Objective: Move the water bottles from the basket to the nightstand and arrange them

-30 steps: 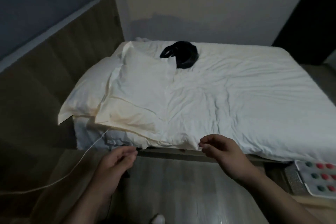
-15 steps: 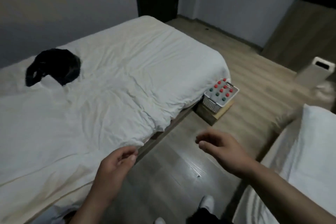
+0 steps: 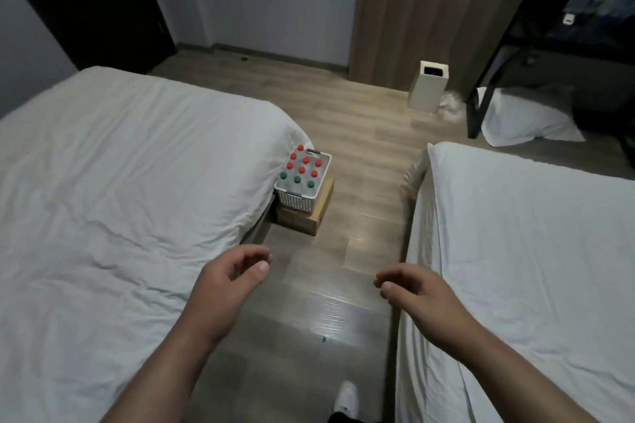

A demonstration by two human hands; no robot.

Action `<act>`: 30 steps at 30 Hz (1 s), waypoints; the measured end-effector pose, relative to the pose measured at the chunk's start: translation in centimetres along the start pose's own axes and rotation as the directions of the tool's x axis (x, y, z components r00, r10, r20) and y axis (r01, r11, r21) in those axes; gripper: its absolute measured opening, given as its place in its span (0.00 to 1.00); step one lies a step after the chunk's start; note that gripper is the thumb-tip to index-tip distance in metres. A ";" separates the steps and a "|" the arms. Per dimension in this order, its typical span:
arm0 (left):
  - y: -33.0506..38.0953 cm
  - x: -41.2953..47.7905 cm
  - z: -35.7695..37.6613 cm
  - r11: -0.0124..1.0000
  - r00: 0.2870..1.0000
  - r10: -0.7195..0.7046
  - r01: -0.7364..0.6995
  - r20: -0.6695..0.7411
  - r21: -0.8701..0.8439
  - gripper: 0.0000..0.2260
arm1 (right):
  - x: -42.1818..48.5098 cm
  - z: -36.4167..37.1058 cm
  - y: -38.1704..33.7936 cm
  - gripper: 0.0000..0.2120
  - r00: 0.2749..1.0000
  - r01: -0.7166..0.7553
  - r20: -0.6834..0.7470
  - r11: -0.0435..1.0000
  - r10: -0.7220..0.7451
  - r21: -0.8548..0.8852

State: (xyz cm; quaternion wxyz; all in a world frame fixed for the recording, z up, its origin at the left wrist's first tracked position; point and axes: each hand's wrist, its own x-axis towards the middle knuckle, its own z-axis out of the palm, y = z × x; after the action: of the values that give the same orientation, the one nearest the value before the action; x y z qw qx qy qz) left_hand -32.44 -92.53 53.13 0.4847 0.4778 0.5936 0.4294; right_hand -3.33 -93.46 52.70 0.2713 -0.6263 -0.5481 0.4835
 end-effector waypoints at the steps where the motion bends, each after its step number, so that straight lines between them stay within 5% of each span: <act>1: 0.4 0.6 0.4 1.000 1.000 0.001 -0.001 -0.004 0.000 0.14 | 0.7 -0.3 0.2 0.06 1.000 -0.006 0.004 1.000 0.006 0.000; 13: -1.3 5.5 -0.3 0.992 0.988 -0.118 0.112 -0.102 -0.064 0.16 | 13.0 -2.0 -3.9 0.08 0.996 0.068 0.054 0.997 -0.071 0.047; 17: -1.4 11.9 -1.1 0.990 0.984 -0.136 0.129 -0.119 -0.063 0.06 | 19.2 -3.0 -5.3 0.08 0.996 0.087 0.019 0.994 -0.088 0.059; 30: 4.3 38.1 3.6 0.991 0.964 -0.108 0.086 0.243 0.098 0.10 | 32.6 -10.0 -8.2 0.08 0.972 -0.064 -0.219 0.992 0.086 0.107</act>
State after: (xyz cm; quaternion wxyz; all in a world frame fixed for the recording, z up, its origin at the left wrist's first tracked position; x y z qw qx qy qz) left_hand -31.02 -54.12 50.48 0.5545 0.5185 0.5690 0.3160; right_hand 0.00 -58.58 53.70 0.3436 -0.6826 -0.4654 0.4465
